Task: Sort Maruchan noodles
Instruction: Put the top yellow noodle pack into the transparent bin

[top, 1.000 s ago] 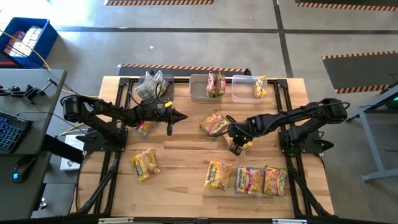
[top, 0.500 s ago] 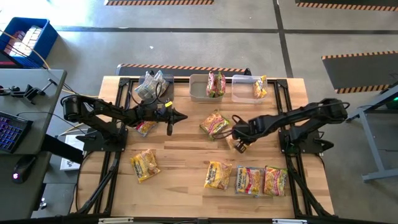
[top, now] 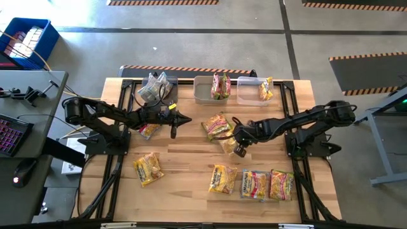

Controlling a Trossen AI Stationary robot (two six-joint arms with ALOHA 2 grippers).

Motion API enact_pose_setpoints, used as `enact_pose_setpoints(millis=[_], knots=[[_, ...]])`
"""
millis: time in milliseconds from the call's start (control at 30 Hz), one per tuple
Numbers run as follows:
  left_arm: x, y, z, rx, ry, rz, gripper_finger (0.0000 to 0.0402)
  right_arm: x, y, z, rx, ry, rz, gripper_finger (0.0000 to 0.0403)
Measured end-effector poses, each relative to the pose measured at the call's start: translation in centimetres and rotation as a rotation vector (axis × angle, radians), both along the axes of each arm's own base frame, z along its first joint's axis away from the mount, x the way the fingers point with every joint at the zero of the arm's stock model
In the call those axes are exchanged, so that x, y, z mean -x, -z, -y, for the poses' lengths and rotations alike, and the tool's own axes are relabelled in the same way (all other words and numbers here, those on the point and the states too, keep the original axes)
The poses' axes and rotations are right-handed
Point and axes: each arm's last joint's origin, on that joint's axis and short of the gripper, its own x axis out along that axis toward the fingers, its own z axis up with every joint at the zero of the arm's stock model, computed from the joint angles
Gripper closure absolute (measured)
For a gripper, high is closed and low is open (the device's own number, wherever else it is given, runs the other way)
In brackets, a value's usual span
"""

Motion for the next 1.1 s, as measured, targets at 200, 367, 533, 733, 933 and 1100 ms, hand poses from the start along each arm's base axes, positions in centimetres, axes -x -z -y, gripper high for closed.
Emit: enact_pose_setpoints(millis=[200, 367, 533, 733, 933, 1100], knots=[[-0.7, -0.8, 0.2, -0.005, 0.02, 0.029, 0.0401, 0.0, 0.0, -1.0, -0.004, -0.023, 0.008, 0.0403], [-1.4, -1.3, 0.8, 0.011, 0.094, 0.04, 0.0401, -0.2, -0.1, -1.2, 0.007, -0.058, 0.032, 0.0403], [-2.9, -2.2, 1.7, 0.058, 0.143, -0.004, 0.0395, -0.9, -0.1, -1.3, 0.054, -0.154, 0.079, 0.0403], [-5.5, -2.0, 3.3, 0.06, 0.202, -0.072, 0.036, -2.0, 1.0, -1.5, 0.106, -0.266, 0.09, 0.0403], [-8.6, -0.9, 4.3, 0.085, 0.241, -0.11, 0.0322, -1.9, 0.3, -1.9, 0.126, -0.29, 0.125, 0.0403], [-10.6, -0.1, 4.5, 0.095, 0.254, -0.151, 0.0301, -0.8, -0.7, -2.0, 0.17, -0.188, 0.101, 0.0403]])
